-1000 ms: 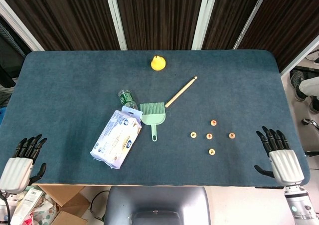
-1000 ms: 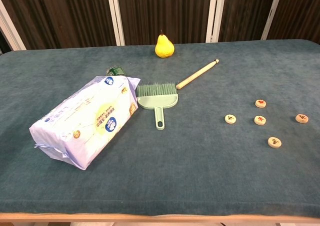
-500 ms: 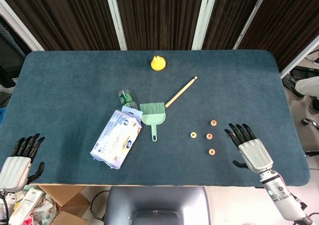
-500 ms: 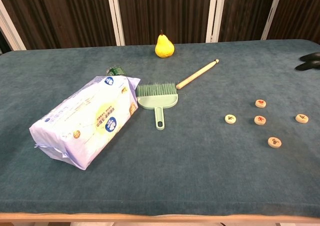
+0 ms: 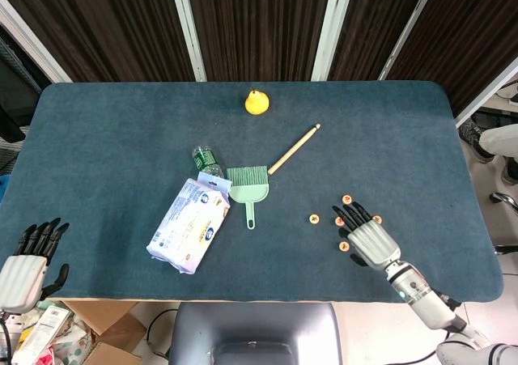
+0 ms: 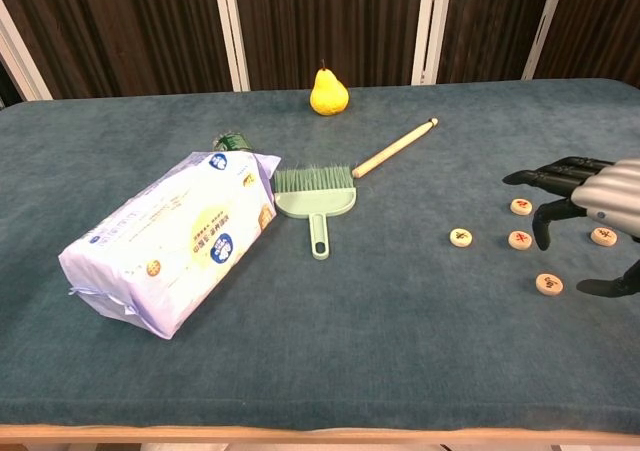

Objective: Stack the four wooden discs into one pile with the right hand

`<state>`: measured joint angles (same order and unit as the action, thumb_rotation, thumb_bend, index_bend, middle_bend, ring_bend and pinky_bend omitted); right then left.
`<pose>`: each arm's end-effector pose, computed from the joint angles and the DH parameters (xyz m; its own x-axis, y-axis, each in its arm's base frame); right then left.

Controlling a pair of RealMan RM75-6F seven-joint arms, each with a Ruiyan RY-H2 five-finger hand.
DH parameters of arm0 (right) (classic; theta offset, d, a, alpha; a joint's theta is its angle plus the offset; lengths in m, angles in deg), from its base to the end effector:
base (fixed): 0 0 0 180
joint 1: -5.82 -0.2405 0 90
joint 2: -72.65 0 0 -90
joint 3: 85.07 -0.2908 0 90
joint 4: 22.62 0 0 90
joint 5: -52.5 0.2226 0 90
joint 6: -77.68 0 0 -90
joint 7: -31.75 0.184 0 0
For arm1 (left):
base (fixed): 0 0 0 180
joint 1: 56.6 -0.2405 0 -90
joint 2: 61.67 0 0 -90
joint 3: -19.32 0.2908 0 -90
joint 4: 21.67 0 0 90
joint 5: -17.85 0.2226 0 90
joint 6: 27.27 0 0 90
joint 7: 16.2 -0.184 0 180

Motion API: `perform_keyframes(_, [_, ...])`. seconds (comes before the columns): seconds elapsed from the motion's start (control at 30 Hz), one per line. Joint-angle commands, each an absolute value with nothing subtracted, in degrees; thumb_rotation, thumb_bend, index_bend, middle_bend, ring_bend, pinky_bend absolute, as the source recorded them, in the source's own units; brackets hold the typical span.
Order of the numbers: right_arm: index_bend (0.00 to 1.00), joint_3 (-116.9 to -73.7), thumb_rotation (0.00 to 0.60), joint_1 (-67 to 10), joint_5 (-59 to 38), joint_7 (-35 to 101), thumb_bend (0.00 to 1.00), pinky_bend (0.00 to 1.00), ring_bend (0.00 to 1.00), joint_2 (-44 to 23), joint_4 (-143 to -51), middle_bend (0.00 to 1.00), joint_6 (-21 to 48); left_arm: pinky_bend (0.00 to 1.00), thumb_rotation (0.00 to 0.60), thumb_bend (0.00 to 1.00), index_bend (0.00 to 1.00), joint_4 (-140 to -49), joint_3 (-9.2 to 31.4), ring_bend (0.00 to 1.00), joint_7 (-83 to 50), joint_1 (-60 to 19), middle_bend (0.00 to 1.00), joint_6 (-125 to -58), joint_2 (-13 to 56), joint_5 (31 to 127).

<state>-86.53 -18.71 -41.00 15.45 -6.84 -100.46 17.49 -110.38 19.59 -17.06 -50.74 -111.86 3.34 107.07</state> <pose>-0.2920 -0.3170 0.0041 0.7362 -0.1476 0.6605 -0.6334 -0.4942 0.5955 -0.3519 0.2191 0.1485 0.4606 0.0524 0.8861 0.8864 -0.0789 -0.4561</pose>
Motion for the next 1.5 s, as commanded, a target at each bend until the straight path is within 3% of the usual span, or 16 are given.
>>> perform_keyframes(0.03, [0.55,-85.96,0.6,-19.26,-40.78,15.69,0.37,0.0,0.0,-8.24,-98.75,0.0,17.81,0.0,0.6,0.5,0.0,-110.45,19.74,0.0,-16.87,-50.96,0.0,-112.22,3.2,107.4])
perform_keyframes(1.0, [0.57,-84.76,0.6,-21.77,-35.85,12.46,0.47,0.0,0.0,-11.54,-95.98,0.0,21.34,0.0,0.6,0.5,0.0,-110.52,19.91,0.0,-16.47,-50.92,0.0,-111.91,2.8,107.87])
perform_keyframes(1.23, [0.61,-84.59,0.6,-21.74,-35.68,12.92,0.47,0.0,0.0,-11.65,-96.01,0.01,20.39,0.0,0.6,0.5,0.0,-110.48,19.83,0.0,-16.19,-50.8,0.0,-111.7,2.81,107.77])
perform_keyframes(1.5, [0.65,-87.45,0.6,-22.37,-34.49,12.58,0.47,0.0,0.0,-11.92,-97.24,0.03,17.5,0.0,0.6,0.5,0.0,-110.38,19.73,0.0,-16.29,-50.69,0.0,-111.67,2.95,107.78])
